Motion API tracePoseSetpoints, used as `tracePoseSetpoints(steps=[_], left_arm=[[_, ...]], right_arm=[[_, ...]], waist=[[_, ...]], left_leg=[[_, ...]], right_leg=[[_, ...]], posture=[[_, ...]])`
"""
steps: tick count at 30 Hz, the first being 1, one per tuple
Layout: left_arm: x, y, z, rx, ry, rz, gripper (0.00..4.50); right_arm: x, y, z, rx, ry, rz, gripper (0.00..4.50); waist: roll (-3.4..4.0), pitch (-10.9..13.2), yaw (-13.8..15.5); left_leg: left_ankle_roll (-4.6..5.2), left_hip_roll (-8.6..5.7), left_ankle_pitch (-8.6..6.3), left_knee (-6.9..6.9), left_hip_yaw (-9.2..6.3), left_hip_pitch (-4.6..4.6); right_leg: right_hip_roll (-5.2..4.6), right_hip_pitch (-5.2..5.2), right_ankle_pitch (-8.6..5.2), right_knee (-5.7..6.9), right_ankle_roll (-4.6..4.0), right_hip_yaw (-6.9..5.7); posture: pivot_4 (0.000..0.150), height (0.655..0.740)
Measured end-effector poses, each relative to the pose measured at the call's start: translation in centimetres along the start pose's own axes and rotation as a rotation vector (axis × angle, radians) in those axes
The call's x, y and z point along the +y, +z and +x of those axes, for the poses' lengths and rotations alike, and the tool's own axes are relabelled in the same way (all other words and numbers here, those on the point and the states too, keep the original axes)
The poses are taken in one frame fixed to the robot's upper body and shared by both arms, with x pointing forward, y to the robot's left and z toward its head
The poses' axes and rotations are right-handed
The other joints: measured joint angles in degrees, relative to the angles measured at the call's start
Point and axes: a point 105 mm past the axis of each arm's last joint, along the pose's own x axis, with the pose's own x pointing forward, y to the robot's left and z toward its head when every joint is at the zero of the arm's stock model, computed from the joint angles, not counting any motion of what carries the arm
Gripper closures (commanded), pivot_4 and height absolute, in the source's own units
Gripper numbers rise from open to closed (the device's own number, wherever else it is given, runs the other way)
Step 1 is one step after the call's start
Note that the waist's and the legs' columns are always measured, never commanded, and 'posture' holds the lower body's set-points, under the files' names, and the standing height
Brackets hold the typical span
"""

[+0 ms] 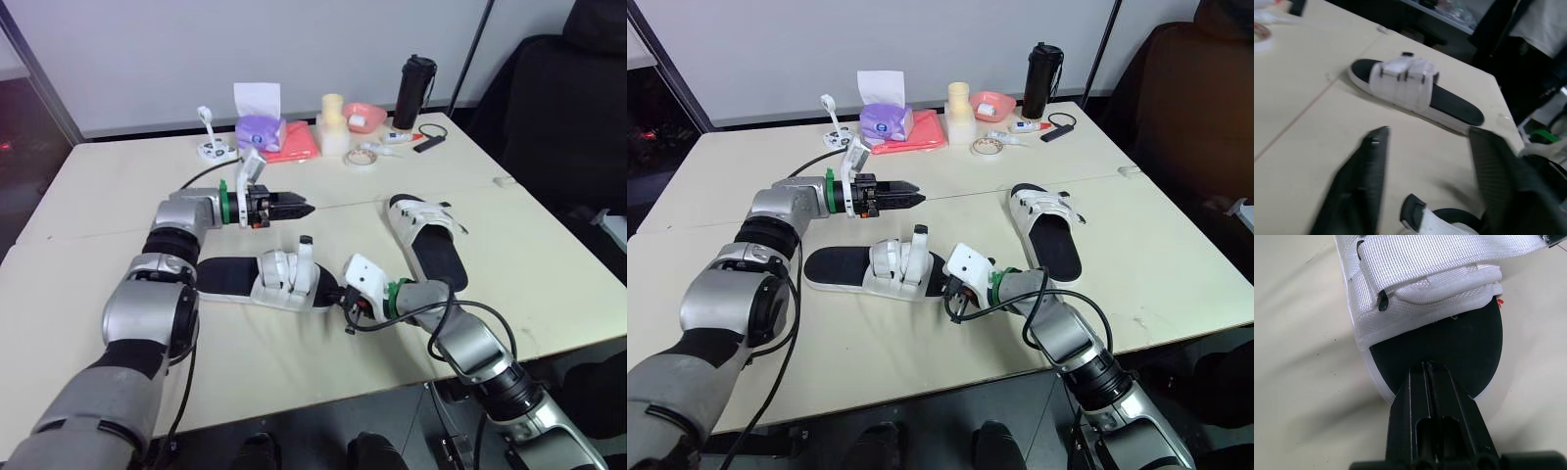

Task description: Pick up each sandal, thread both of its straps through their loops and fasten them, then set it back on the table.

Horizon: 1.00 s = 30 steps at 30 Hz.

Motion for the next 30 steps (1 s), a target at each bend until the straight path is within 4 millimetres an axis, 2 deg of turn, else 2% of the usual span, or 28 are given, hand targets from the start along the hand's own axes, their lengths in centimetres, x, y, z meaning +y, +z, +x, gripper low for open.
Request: tracePoseSetpoints(steps=[2, 9, 14, 20, 30], left_arm=[[-0.1, -0.7, 0.1, 0.021, -0.006, -0.006, 4.49], [-0.6, -2.1, 1.7, 0.111, -0.040, 0.085, 4.49], [-0.5, -4.9, 2.0, 0.238, -0.037, 0.143, 4.49], [-0.3, -5.4, 2.0, 0.323, -0.032, 0.248, 4.49], [0.5, -6.1, 1.2, 0.400, 0.013, 0.280, 4.49]], right_arm=[[0.0, 0.0, 0.0, -0.002, -0.003, 0.000, 4.50], [0.0, -0.1, -0.1, -0.001, -0.008, 0.003, 4.50], [0.1, -0.1, -0.1, -0.002, -0.008, 0.002, 4.50], [0.1, 0.0, -0.1, -0.004, -0.013, 0.001, 4.50], [0.3, -0.1, 0.0, -0.004, -0.009, 0.004, 4.50]], waist=[[0.00, 0.00, 0.03], [0.00, 0.00, 0.13], [0.00, 0.00, 0.13], [0.00, -0.01, 0.19], [0.01, -0.07, 0.04]], left_leg=[[0.00, 0.00, 0.00, 0.00, 0.00, 0.00], [0.00, 0.00, 0.00, 0.01, 0.00, -0.01], [0.00, 0.00, 0.00, 0.01, 0.00, -0.01], [0.00, 0.00, 0.00, 0.02, 0.00, 0.00], [0.00, 0.00, 0.00, 0.02, -0.01, 0.11]], right_leg=[[0.00, 0.00, 0.00, 0.00, 0.00, 0.00], [0.00, 0.01, 0.00, -0.01, 0.00, 0.00], [0.00, 0.00, 0.00, 0.00, 0.00, 0.00], [0.00, 0.02, 0.00, -0.01, 0.00, 0.00], [0.00, 0.11, 0.00, 0.04, 0.00, 0.00]], posture=[[0.150, 0.7400], [0.150, 0.7400], [0.150, 0.7400], [0.150, 0.7400], [0.150, 0.7400]])
